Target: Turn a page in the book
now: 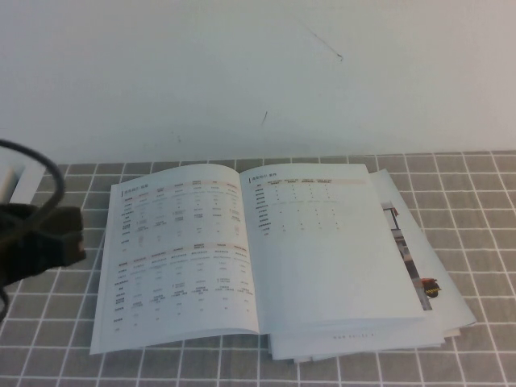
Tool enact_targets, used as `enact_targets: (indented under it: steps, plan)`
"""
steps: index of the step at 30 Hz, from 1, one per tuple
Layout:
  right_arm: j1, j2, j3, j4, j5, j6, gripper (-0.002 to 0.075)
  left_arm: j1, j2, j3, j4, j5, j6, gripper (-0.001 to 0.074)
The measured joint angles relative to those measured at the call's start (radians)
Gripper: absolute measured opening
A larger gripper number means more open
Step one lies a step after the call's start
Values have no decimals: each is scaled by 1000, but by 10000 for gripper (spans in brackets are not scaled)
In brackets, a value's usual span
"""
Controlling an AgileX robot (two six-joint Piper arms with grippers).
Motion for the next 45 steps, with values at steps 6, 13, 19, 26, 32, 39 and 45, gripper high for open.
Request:
enact_targets:
  steps: [6, 13, 19, 26, 32, 39, 45]
  plan:
    - [0, 317, -139, 268, 140, -321, -3, 0, 258, -101, -362, 40, 364, -4]
    - [4, 713, -274, 545, 200, -628, -3, -32, 599, -184, -743, -12, 740, -4]
    - [73, 965, -361, 604, 218, -734, -2, -163, 823, -267, -782, -166, 832, -4]
    - [147, 1050, -386, 729, 131, -981, -1, -230, 939, -288, -776, -343, 833, -4]
    - [147, 1128, -394, 968, 98, -1124, 52, -230, 1014, -288, -776, -331, 834, -4]
    - [147, 1228, -399, 983, 103, -1116, 398, -230, 1064, -298, -785, -295, 826, -4]
    - [141, 1260, -401, 975, 112, -1096, 491, -228, 1064, -298, -789, -286, 824, -4]
